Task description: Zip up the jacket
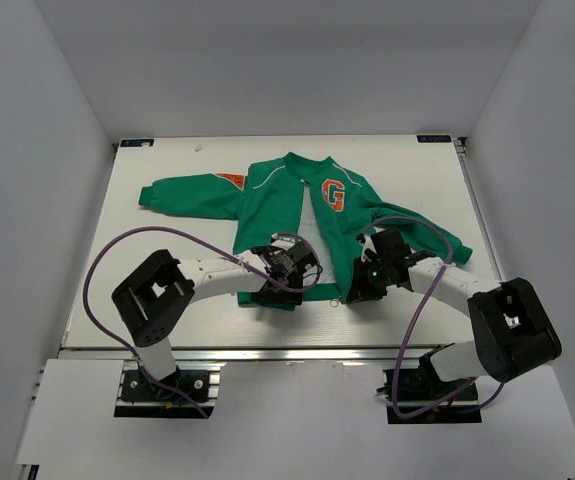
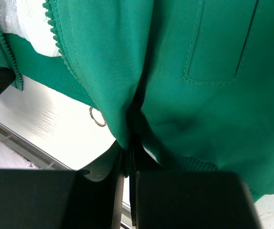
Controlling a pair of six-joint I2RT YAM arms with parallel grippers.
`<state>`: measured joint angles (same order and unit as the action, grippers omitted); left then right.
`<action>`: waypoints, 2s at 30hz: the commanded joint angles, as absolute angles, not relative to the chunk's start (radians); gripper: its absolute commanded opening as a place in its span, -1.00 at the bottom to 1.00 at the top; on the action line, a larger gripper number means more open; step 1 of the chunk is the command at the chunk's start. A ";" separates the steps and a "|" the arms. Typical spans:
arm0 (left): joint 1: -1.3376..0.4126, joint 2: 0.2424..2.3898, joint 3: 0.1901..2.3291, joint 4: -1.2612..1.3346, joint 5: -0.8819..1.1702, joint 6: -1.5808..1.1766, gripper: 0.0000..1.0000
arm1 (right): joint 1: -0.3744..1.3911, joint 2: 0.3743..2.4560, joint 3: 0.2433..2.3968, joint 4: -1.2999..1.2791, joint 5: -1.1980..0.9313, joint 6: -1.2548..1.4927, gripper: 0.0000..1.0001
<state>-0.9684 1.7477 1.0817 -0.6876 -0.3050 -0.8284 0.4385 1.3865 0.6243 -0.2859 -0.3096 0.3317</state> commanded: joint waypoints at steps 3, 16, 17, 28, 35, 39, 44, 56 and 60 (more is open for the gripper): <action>-0.982 1.792 1.107 -0.748 -0.302 -0.864 0.64 | 0.434 1.361 0.615 -0.271 -0.287 0.314 -0.86; -0.992 1.824 1.074 -0.730 -0.258 -0.877 0.08 | 0.434 1.356 0.618 -0.271 -0.275 0.319 -0.86; -0.992 1.819 1.062 -0.724 -0.253 -0.876 -0.01 | 0.434 1.356 0.618 -0.270 -0.272 0.318 -0.86; -0.992 1.743 1.054 -0.707 -0.229 -0.830 -0.92 | 0.434 1.361 0.624 -0.262 -0.282 0.322 -0.99; -0.991 1.586 0.989 -0.559 -0.158 -0.744 -1.00 | 0.434 1.327 0.626 -0.226 -0.391 0.282 -1.00; -0.991 1.473 0.976 -0.489 -0.169 -0.709 -1.00 | 0.434 1.273 0.617 -0.138 -0.532 0.276 -1.00; -0.982 1.378 0.985 -0.434 -0.186 -0.695 -1.00 | 0.434 1.226 0.637 -0.014 -0.633 0.311 -1.00; -0.966 1.394 0.950 -0.509 -0.180 -0.719 -0.73 | 0.433 1.304 0.672 0.012 -0.604 0.331 -1.00; -0.966 1.431 0.899 -0.541 -0.128 -0.726 -0.66 | 0.433 1.313 0.649 0.002 -0.552 0.324 -1.00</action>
<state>-0.9703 1.4143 0.9348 -0.4885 -0.1745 -0.7147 0.4381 1.3121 0.6628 -0.0063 -0.5842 0.3325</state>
